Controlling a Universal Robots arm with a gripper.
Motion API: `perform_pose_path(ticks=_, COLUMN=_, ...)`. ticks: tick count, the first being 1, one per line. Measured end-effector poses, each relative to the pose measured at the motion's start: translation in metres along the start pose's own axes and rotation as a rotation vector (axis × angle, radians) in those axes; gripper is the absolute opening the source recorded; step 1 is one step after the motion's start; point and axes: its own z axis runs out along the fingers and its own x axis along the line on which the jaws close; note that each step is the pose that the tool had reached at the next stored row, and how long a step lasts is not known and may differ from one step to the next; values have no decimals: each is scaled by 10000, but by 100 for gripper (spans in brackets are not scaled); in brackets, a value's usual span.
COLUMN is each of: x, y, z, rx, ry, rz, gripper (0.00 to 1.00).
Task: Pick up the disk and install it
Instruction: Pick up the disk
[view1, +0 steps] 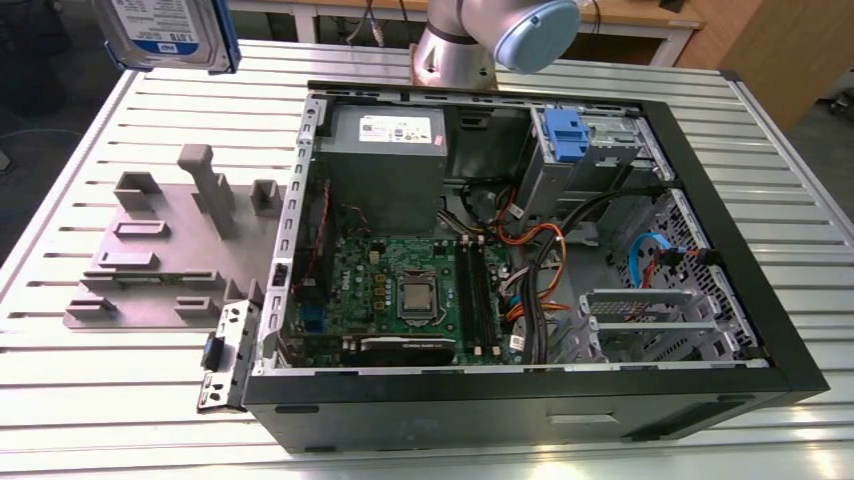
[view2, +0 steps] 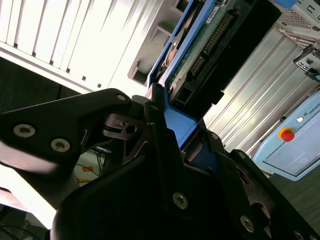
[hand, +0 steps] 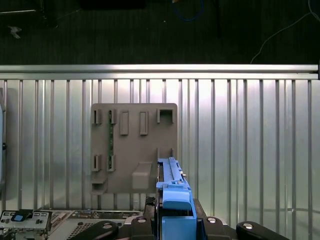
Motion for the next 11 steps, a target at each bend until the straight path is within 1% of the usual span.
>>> perform_pose_path(ticks=2, x=0, y=-2, z=0, rx=-1, ry=0, rz=0, gripper=36)
perform_pose_path(ticks=8, x=-1, y=-51, z=0, rx=0, ry=0, rz=0, gripper=36)
perform_pose_path(ticks=11, x=-1, y=-93, z=0, rx=0, ry=0, rz=0, gripper=36)
